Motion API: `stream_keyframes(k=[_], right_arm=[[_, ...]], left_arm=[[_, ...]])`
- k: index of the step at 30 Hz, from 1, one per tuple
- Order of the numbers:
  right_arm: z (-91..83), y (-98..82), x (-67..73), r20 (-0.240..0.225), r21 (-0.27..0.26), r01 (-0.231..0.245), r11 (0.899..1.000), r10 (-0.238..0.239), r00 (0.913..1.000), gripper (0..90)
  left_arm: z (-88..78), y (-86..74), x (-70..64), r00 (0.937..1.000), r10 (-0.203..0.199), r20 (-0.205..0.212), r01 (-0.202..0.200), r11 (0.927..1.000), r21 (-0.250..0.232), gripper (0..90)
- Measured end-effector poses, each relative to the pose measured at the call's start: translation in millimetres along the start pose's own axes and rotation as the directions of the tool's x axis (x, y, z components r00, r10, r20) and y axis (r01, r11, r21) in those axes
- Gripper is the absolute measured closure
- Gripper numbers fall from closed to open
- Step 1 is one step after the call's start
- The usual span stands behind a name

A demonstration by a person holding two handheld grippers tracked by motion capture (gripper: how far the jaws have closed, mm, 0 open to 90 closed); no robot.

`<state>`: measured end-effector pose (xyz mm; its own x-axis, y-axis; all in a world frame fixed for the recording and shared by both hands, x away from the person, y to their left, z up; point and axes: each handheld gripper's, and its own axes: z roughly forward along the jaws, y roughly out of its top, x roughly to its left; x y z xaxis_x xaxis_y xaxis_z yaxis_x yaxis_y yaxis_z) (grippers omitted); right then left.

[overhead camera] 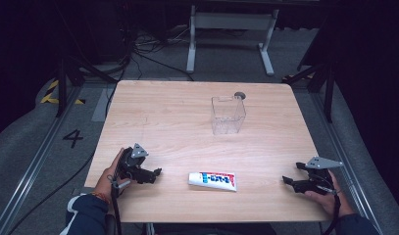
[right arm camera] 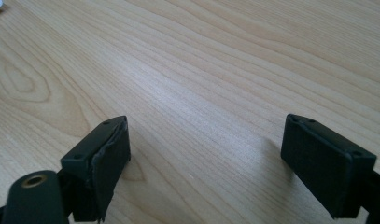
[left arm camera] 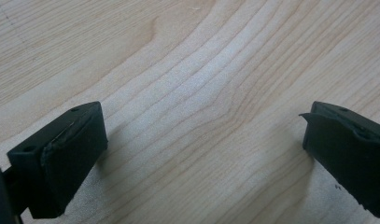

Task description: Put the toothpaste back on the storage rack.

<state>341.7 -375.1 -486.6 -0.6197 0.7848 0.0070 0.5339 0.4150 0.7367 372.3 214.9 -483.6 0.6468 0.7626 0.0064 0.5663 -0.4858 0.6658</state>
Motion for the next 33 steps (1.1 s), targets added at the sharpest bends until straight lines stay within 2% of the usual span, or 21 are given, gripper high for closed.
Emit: stream_keyframes(k=[1, 2, 4, 7, 10, 11, 15, 16, 19, 22, 24, 28, 29, 30, 31, 33], right_arm=[[0.0, 0.0, 0.1, -0.001, 0.000, -0.002, 1.000, 0.002, 1.0000, 15.9], [0.1, 0.0, 0.0, 0.000, -0.001, 0.000, 1.000, 0.000, 1.0000, 15.9], [0.2, 0.2, 0.0, -0.001, -0.002, -0.001, 1.000, 0.001, 1.0000, 15.9], [0.9, 0.6, -0.2, 0.001, -0.002, 0.001, 1.000, -0.001, 1.0000, 15.9], [1.3, 0.9, -0.2, 0.003, -0.002, 0.001, 1.000, -0.001, 1.0000, 15.9], [1.4, 1.0, -0.3, 0.003, -0.002, 0.001, 1.000, -0.001, 1.0000, 15.9], [1.3, 0.9, 0.0, 0.004, -0.002, -0.002, 1.000, 0.002, 1.0000, 16.0], [1.1, 0.8, 0.1, 0.006, -0.002, -0.002, 1.000, 0.002, 1.0000, 16.0], [1.1, 0.8, 0.2, 0.007, -0.002, -0.004, 1.000, 0.004, 1.0000, 15.9], [1.6, 1.1, 0.0, 0.007, -0.001, -0.004, 1.000, 0.004, 1.0000, 15.7], [1.6, 1.2, 0.0, 0.007, -0.001, -0.003, 1.000, 0.003, 1.0000, 15.7], [1.7, 1.2, 0.0, 0.006, -0.001, -0.004, 1.000, 0.004, 1.0000, 15.7], [1.7, 1.2, 0.0, 0.006, -0.002, -0.003, 1.000, 0.003, 1.0000, 15.7], [1.6, 1.2, 0.0, 0.007, -0.001, -0.004, 1.000, 0.004, 1.0000, 15.7], [1.6, 1.2, 0.0, 0.007, -0.001, -0.004, 1.000, 0.004, 1.0000, 15.7], [1.6, 1.2, 0.0, 0.007, -0.001, -0.004, 1.000, 0.004, 1.0000, 15.7]], left_arm=[[-0.4, -0.8, -0.7, 0.9999, -0.014, 0.010, 0.014, 0.9999, 0.004, 0.2], [-0.8, -0.9, 0.1, 1.0000, -0.003, 0.005, 0.003, 1.0000, 0.003, 0.1], [-1.5, -1.9, -0.2, 0.9998, -0.007, 0.019, 0.007, 1.0000, 0.006, 0.2], [-3.2, -3.1, 3.0, 0.9989, 0.027, 0.040, -0.027, 0.9996, 0.009, 0.4], [-3.3, -3.6, 4.1, 0.9981, 0.039, 0.048, -0.039, 0.9992, 0.003, 0.5], [-3.7, -2.8, 3.4, 0.9982, 0.035, 0.048, -0.036, 0.9993, 0.015, 0.5], [-6.4, 5.5, 2.5, 0.9917, 0.112, 0.063, -0.116, 0.9908, 0.068, 2.0], [-6.9, 7.7, 1.2, 0.9887, 0.132, 0.070, -0.138, 0.9877, 0.074, 4.6], [-6.3, 17.2, -2.1, 0.9778, 0.169, 0.124, -0.183, 0.9769, 0.111, 16.2], [-3.6, 24.2, -10.8, 0.9664, 0.214, 0.142, -0.233, 0.9632, 0.134, 15.6], [-3.1, 28.0, -16.6, 0.9543, 0.254, 0.158, -0.277, 0.9497, 0.147, 17.4], [-3.3, 36.1, -25.8, 0.9378, 0.305, 0.165, -0.333, 0.9256, 0.180, 19.5], [-2.9, 37.7, -28.0, 0.9359, 0.312, 0.163, -0.339, 0.9249, 0.173, 19.5], [-3.2, 40.0, -29.4, 0.9312, 0.323, 0.168, -0.351, 0.9202, 0.174, 19.5], [-3.6, 41.7, -31.1, 0.9315, 0.323, 0.168, -0.349, 0.9222, 0.166, 19.5], [-4.0, 46.5, -33.9, 0.9252, 0.337, 0.174, -0.365, 0.9167, 0.163, 19.6]])
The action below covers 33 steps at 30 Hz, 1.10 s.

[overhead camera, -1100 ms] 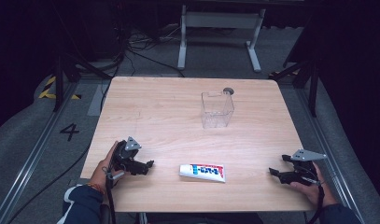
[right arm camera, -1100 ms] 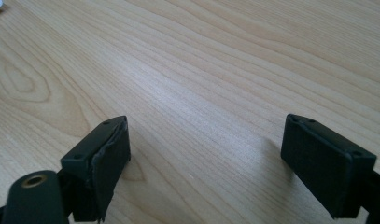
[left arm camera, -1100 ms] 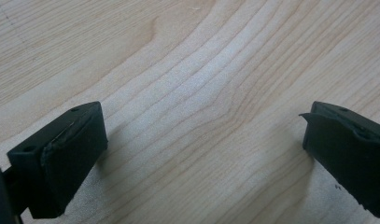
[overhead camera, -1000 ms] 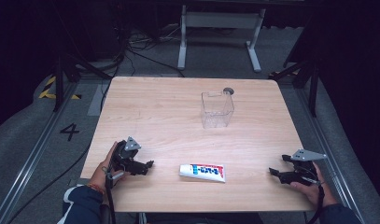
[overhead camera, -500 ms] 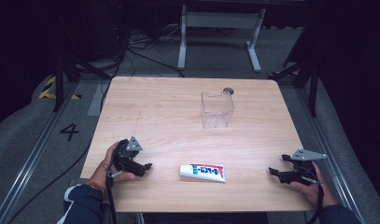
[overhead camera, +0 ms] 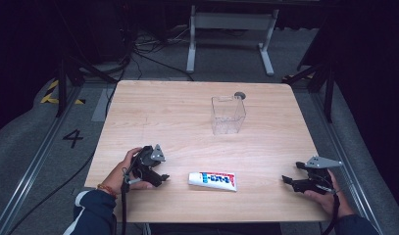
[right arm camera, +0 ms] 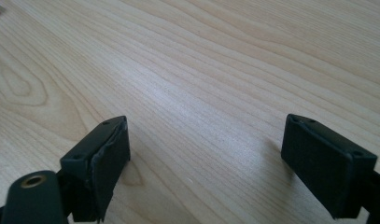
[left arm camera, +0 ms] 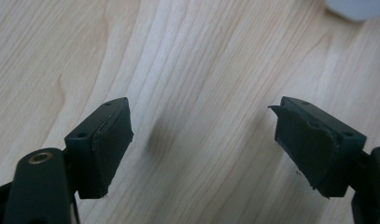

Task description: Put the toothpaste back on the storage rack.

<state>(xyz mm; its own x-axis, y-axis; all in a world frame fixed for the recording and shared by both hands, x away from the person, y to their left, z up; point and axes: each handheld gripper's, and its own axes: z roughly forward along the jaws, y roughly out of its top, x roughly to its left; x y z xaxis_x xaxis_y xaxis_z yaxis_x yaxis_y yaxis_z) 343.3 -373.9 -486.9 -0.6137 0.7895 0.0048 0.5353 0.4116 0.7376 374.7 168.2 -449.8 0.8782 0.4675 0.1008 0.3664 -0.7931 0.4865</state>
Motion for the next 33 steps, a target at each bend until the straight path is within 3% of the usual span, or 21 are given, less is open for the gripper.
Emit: stream_keyframes(k=[8, 12, 19, 24, 33], right_arm=[[0.0, 0.0, 0.0, 0.000, 0.000, 0.001, 1.000, -0.001, 1.0000, 15.7], [0.0, 0.0, 0.0, 0.000, 0.000, 0.000, 1.000, 0.000, 1.0000, 15.7], [-0.1, -0.1, 0.0, 0.000, 0.000, 0.000, 1.000, 0.000, 1.0000, 15.7], [-0.2, -0.2, 0.0, -0.001, -0.001, 0.000, 1.000, 0.000, 1.0000, 15.8], [-0.3, -0.2, 0.0, 0.000, 0.000, 0.000, 1.000, 0.000, 1.0000, 15.8]], left_arm=[[-1.9, 19.9, -12.5, 0.9975, 0.062, 0.035, -0.063, 0.9975, 0.031, 22.4], [-2.9, 29.9, -18.7, 0.9962, 0.082, 0.028, -0.084, 0.9942, 0.067, 22.2], [-0.5, 46.7, -27.9, 0.9903, 0.129, 0.051, -0.132, 0.9889, 0.067, 22.2], [-1.8, 56.9, -32.6, 0.9878, 0.139, 0.069, -0.143, 0.9884, 0.052, 22.2], [7.2, 75.0, -43.4, 0.9758, 0.195, 0.100, -0.200, 0.9785, 0.049, 22.3]])
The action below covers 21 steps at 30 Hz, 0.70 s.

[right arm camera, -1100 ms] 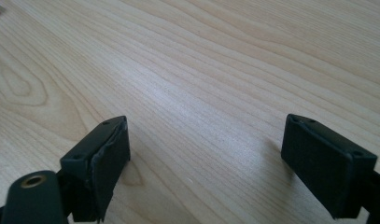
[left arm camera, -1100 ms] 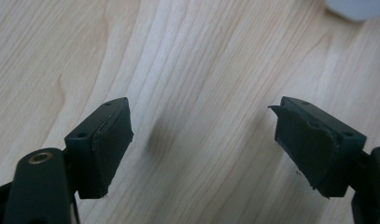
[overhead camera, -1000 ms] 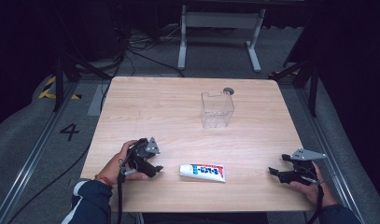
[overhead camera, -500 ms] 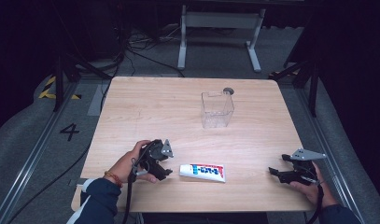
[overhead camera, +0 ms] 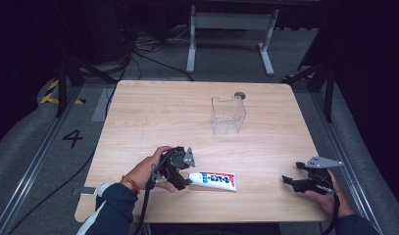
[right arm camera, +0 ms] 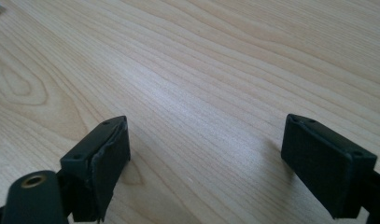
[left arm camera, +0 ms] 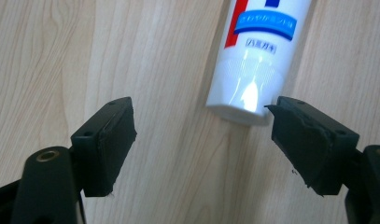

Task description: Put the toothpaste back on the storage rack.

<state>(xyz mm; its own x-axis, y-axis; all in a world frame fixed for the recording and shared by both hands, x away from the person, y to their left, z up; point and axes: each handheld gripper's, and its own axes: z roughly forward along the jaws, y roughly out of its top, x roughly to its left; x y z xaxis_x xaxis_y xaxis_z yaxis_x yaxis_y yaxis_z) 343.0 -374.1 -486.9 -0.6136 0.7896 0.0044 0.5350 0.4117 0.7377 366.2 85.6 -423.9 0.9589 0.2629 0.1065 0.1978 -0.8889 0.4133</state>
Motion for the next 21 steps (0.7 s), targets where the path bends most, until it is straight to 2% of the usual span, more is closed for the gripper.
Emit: stream_keyframes(k=[9, 13, 19, 21], right_arm=[[0.0, 0.0, 0.0, -0.001, -0.001, 0.000, 1.000, 0.000, 1.0000, 15.8], [0.0, 0.0, 0.0, 0.000, 0.000, 0.000, 1.000, 0.000, 1.0000, 15.8], [0.0, 0.0, 0.0, -0.001, 0.000, 0.000, 1.000, 0.000, 1.0000, 15.8], [0.0, 0.0, 0.0, -0.001, 0.000, 0.000, 1.000, 0.000, 1.0000, 15.7]], left_arm=[[12.8, 23.3, -6.7, 0.9979, 0.054, 0.036, -0.054, 0.9985, 0.012, 23.0], [19.6, 35.7, -9.6, 0.9931, 0.100, 0.061, -0.103, 0.9941, 0.035, 23.7], [27.5, 47.9, -14.5, 0.9888, 0.119, 0.090, -0.123, 0.9919, 0.033, 24.4], [30.2, 52.8, -15.1, 0.9849, 0.143, 0.098, -0.147, 0.9884, 0.037, 25.2]])
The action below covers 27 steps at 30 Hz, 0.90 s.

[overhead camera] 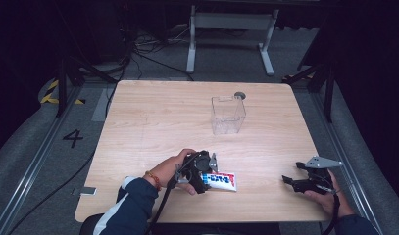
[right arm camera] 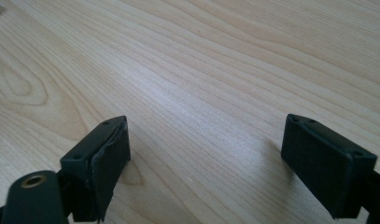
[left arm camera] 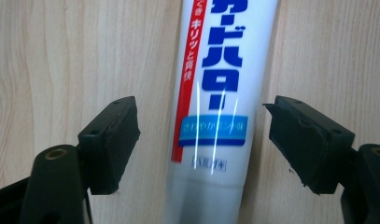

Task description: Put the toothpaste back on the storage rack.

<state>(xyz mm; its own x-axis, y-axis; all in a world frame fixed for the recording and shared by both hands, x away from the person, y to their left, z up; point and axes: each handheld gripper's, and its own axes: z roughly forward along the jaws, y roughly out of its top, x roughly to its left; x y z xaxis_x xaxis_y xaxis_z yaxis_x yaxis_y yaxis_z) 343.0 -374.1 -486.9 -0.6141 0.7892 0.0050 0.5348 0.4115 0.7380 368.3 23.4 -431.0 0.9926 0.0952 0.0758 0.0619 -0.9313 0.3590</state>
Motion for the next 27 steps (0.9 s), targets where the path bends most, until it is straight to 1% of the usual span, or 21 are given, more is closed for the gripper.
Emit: stream_keyframes(k=[1, 5, 6, 9, 13, 14, 15, 16, 18, 19, 20, 21, 22, 24, 26, 27], right_arm=[[0.0, 0.0, 0.0, 0.000, 0.000, 0.000, 1.000, 0.000, 1.0000, 15.7], [-0.2, -0.1, 0.0, -0.001, 0.000, -0.001, 1.000, 0.001, 1.0000, 15.8], [-0.2, -0.1, 0.0, 0.000, 0.000, -0.001, 1.000, 0.001, 1.0000, 15.8], [-0.2, -0.1, 0.0, -0.001, 0.000, -0.001, 1.000, 0.001, 1.0000, 15.8], [-0.2, -0.1, 0.1, 0.000, 0.000, -0.001, 1.000, 0.001, 1.0000, 15.7], [-0.2, -0.1, 0.0, 0.000, 0.000, 0.000, 1.000, 0.000, 1.0000, 15.7], [-0.2, -0.1, 0.0, 0.000, 0.000, 0.000, 1.000, 0.000, 1.0000, 15.7], [-0.2, -0.1, 0.1, 0.000, 0.000, 0.000, 1.000, 0.000, 1.0000, 15.8], [-0.2, -0.1, 0.1, 0.000, 0.000, 0.000, 1.000, 0.000, 1.0000, 15.7], [-0.2, -0.1, 0.1, 0.000, 0.000, 0.000, 1.000, 0.000, 1.0000, 15.7], [-0.2, -0.1, 0.1, 0.000, 0.000, 0.000, 1.000, 0.000, 1.0000, 15.7], [-0.2, -0.1, 0.0, -0.001, 0.000, -0.001, 1.000, 0.001, 1.0000, 15.8], [-0.2, -0.1, 0.0, -0.001, 0.000, -0.001, 1.000, 0.001, 1.0000, 15.8], [-0.2, -0.1, 0.0, 0.000, 0.000, 0.000, 1.000, 0.000, 1.0000, 15.7], [-0.2, -0.1, 0.1, 0.000, 0.000, -0.001, 1.000, 0.001, 1.0000, 15.8], [-0.2, -0.1, 0.1, 0.000, 0.000, -0.001, 1.000, 0.001, 1.0000, 15.7]], left_arm=[[1.8, 1.7, -1.2, 0.9999, -0.010, 0.004, 0.011, 0.9999, -0.004, 25.3], [7.7, 8.6, -1.0, 0.9998, 0.010, 0.015, -0.011, 0.9999, 0.009, 26.4], [9.2, 9.8, -1.6, 0.9998, 0.005, 0.018, -0.005, 1.0000, 0.006, 26.4], [13.7, 14.9, -1.0, 0.9995, 0.018, 0.028, -0.018, 0.9998, 0.011, 26.4], [17.6, 19.1, -0.6, 0.9989, 0.025, 0.039, -0.026, 0.9994, 0.022, 26.7], [20.0, 20.7, -1.0, 0.9988, 0.034, 0.035, -0.035, 0.9990, 0.027, 27.7], [20.0, 20.7, -1.0, 0.9988, 0.034, 0.035, -0.035, 0.9990, 0.027, 28.9], [23.2, 22.1, -1.6, 0.9984, 0.041, 0.039, -0.043, 0.9984, 0.037, 30.3], [24.7, 22.9, -1.4, 0.9984, 0.037, 0.043, -0.038, 0.9984, 0.041, 30.9], [25.6, 23.5, -1.1, 0.9985, 0.040, 0.038, -0.041, 0.9980, 0.048, 32.2], [26.2, 24.5, -0.4, 0.9981, 0.042, 0.046, -0.044, 0.9978, 0.050, 32.8], [26.8, 24.6, -0.6, 0.9980, 0.032, 0.054, -0.035, 0.9984, 0.045, 33.2], [27.5, 25.5, 0.5, 0.9976, 0.038, 0.057, -0.041, 0.9983, 0.042, 33.2], [28.7, 28.0, 1.6, 0.9967, 0.036, 0.073, -0.039, 0.9982, 0.045, 33.3], [30.1, 30.7, 2.2, 0.9965, 0.038, 0.075, -0.042, 0.9980, 0.047, 34.4], [30.0, 32.3, 2.7, 0.9954, 0.037, 0.089, -0.043, 0.9973, 0.059, 34.8]])
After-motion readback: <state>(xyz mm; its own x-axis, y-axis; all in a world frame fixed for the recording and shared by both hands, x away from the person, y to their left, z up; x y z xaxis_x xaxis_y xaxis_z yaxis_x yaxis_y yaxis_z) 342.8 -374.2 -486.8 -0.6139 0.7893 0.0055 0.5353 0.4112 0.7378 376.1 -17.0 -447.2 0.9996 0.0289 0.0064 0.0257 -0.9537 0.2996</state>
